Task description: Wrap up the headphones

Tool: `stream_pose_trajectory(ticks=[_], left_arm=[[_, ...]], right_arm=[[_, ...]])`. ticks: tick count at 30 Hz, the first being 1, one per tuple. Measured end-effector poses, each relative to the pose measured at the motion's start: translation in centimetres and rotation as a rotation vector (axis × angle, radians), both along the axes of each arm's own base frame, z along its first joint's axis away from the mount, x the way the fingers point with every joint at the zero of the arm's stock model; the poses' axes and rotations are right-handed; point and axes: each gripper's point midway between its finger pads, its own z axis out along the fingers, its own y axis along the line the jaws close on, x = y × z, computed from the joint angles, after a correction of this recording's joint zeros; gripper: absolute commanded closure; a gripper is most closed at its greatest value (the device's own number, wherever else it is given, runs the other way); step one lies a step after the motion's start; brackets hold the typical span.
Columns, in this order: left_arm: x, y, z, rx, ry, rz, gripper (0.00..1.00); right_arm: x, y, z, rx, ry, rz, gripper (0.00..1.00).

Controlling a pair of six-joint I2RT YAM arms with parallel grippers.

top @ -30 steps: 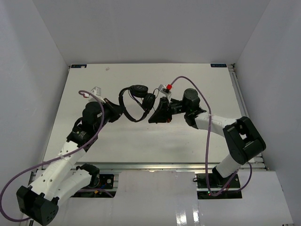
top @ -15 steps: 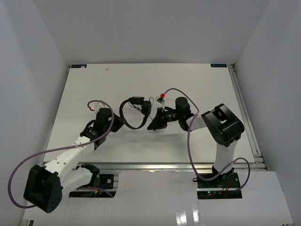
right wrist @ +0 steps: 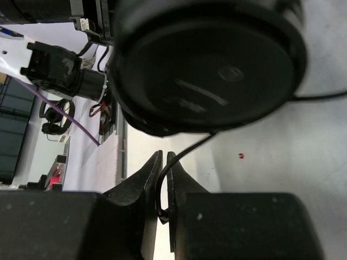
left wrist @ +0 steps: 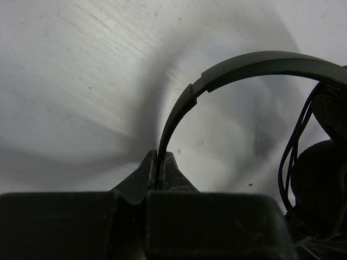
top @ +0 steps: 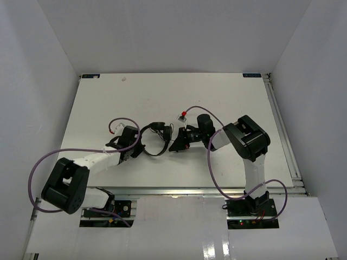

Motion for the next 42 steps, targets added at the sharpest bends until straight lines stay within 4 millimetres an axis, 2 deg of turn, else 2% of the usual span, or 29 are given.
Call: stream_pose_trajectory(ticks=[3,6,11,12,14,17,20,24,25,26,27,28,32,38,40,42], left_arm=[[1.0,-0.5,-0.4,0.014,0.032,-0.001,1.00],[1.9,-0.9,-0.4,0.029,0.048,-0.009,0.95],[2.5,-1.2,-0.5,0.071,0.084,-0.054,0.70],[2.6,-1.2,-0.4,0.079,0.087,-0.064,0.65],[2.6,-1.3,-0.2,0.092,0.087,-0.087,0.50],[2.8,-1.3,0.2,0.109,0.084,-0.117,0.35],[2.7,-1.3,0.7,0.125,0.078,-0.147,0.25],[2.8,-1.4,2.5,0.129,0.038,-0.186,0.16],[2.8,-1.4,3.3,0.125,0.016,-0.202,0.15],[2.7,-1.5,4.2,0.122,-0.009,-0.219,0.09],[2.7,-1.7,5.3,0.113,-0.040,-0.236,0.08],[2.7,-1.8,6.6,0.107,-0.077,-0.259,0.03],[2.0,-2.3,12.9,0.068,-0.277,-0.344,0.02],[-2.7,-2.1,23.5,0.012,-0.662,-0.504,0.02],[-5.0,-1.9,26.2,-0.001,-0.774,-0.554,0.02],[-6.7,-1.6,27.6,-0.008,-0.841,-0.589,0.02]], right_arm=[[0.1,-0.1,-1.1,-0.028,0.022,-0.009,0.79],[0.1,-0.2,-1.7,-0.048,0.034,-0.012,0.71],[0.3,-0.4,-2.4,-0.074,0.038,-0.015,0.53],[0.3,-0.6,-2.5,-0.078,0.044,-0.015,0.53],[0.6,-1.0,-2.1,-0.078,0.027,-0.016,0.42],[1.4,-2.2,-1.7,-0.092,0.010,-0.034,0.35],[2.7,-3.9,-1.2,-0.127,-0.030,-0.068,0.26],[4.2,-6.3,-0.4,-0.195,-0.106,-0.104,0.22],[4.5,-7.0,-0.2,-0.222,-0.134,-0.110,0.20],[4.6,-7.8,0.0,-0.252,-0.164,-0.114,0.14],[4.6,-8.5,0.2,-0.286,-0.207,-0.113,0.07],[4.5,-9.3,0.8,-0.321,-0.255,-0.112,0.09],[4.5,-11.6,4.5,-0.418,-0.477,-0.125,0.10],[5.2,-15.5,12.6,-0.530,-0.771,-0.283,0.10],[5.1,-17.0,15.6,-0.556,-0.855,-0.372,0.10],[4.7,-18.4,18.2,-0.569,-0.925,-0.454,0.10]])
